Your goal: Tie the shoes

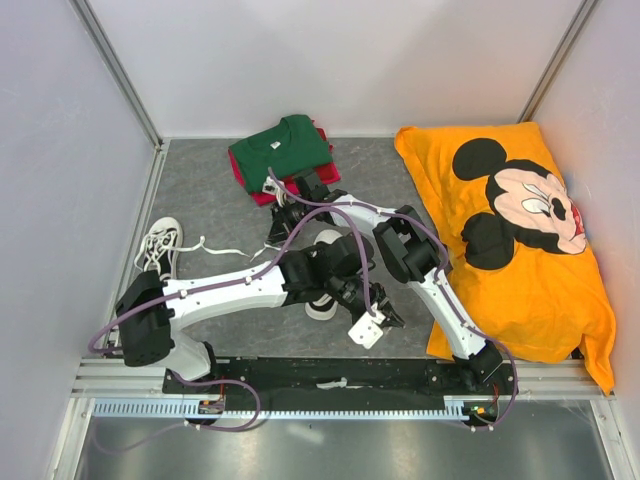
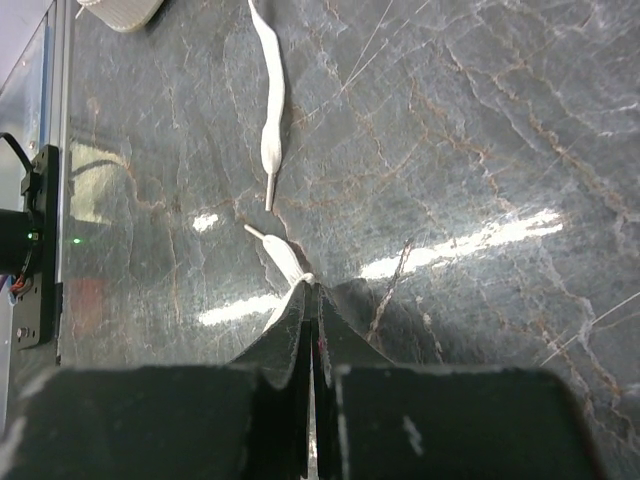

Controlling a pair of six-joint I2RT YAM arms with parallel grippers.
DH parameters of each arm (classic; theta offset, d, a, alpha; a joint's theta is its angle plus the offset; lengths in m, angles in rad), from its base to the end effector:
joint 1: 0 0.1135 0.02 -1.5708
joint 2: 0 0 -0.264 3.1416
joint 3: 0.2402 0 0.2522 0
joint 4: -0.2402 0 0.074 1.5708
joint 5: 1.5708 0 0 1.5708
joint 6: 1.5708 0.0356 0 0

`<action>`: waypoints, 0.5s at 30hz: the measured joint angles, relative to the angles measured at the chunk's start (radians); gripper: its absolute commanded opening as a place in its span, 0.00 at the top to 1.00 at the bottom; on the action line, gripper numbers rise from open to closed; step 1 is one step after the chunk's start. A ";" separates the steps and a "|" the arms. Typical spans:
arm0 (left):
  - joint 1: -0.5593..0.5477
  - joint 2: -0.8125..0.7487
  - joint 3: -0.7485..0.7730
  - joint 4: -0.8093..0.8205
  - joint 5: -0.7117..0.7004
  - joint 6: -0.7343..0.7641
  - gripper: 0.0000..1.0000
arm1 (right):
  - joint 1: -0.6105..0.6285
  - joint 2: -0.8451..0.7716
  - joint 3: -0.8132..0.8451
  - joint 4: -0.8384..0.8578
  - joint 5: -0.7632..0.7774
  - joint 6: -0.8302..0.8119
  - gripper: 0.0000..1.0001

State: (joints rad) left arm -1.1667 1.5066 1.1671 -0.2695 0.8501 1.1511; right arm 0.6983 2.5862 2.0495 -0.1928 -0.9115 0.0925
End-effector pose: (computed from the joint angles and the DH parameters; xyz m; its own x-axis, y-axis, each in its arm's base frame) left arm 0.1067 -0.3176 0.2962 0.6837 -0.0662 -0.7267 0.5514 -0.6055 0.5739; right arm 0.4085 0.3796 0.1152 -0.5864 -0.4183 -0.6937 -0.7944 0.1295 0.5934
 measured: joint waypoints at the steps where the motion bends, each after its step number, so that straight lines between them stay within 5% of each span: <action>1: -0.001 0.005 0.000 -0.011 -0.007 0.010 0.99 | 0.000 0.000 0.000 0.006 0.002 0.003 1.00; 3: -0.001 0.009 0.000 -0.029 -0.020 0.027 0.98 | 0.000 0.000 0.000 0.016 0.003 0.013 0.93; 4: -0.001 0.009 0.000 -0.031 -0.027 0.029 0.98 | 0.000 0.000 0.000 0.020 0.003 0.017 0.73; 7: 0.011 0.012 0.000 -0.031 -0.042 0.029 0.98 | -0.003 -0.001 -0.002 0.025 -0.001 0.027 0.40; 9: 0.025 0.019 0.001 -0.027 -0.053 0.029 0.98 | -0.010 -0.018 -0.027 0.029 -0.016 0.034 0.27; 10: 0.034 0.023 0.002 -0.026 -0.060 0.029 0.98 | -0.014 -0.039 -0.046 0.027 -0.018 0.026 0.09; 11: 0.040 0.026 0.002 -0.024 -0.063 0.029 0.97 | -0.018 -0.058 -0.059 0.015 -0.010 0.014 0.02; 15: 0.052 0.039 0.013 -0.020 -0.064 0.029 0.92 | -0.069 -0.161 -0.077 -0.089 0.012 -0.072 0.02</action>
State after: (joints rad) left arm -1.1149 1.5452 1.1801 -0.2893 0.7864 1.1805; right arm 0.6296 2.4248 1.9720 -0.2813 -0.8993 0.0208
